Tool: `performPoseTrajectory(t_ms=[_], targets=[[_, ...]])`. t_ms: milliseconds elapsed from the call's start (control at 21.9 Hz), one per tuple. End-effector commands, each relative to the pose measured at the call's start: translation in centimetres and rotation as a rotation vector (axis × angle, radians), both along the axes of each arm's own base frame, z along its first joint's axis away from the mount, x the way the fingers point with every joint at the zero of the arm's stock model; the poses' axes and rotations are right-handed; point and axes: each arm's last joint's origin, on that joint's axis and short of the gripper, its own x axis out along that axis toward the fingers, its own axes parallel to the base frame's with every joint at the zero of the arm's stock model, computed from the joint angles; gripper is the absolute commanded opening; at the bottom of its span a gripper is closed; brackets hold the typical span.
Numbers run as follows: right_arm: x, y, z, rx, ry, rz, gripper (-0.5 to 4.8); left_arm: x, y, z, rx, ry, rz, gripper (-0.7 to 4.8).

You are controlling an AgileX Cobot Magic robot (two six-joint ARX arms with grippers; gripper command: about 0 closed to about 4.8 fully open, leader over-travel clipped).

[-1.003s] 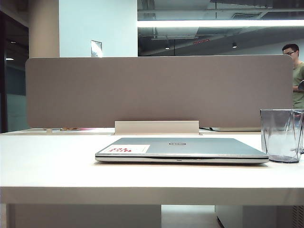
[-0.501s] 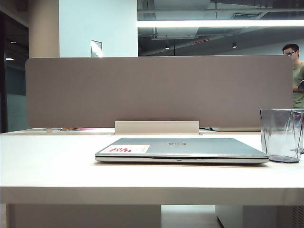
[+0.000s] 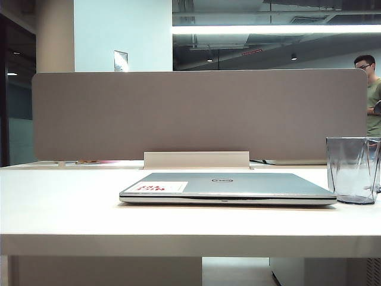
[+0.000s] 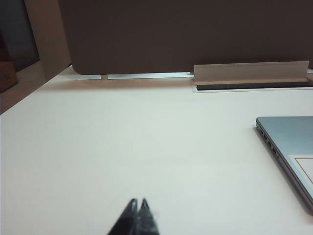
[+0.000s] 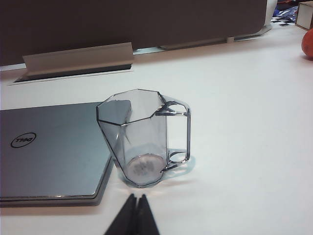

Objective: Pick up the water cup and place it on the right side of the laptop.

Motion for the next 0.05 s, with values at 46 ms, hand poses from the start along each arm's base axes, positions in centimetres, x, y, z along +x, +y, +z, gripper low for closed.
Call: performPoseTrajectory(t_ms=[46], targets=[[0.03,0.0,-0.08,-0.003,-0.006,-0.004,-0.08,-0.02,0.01,0.22,0.0,-0.015,-0.001,-0.04]])
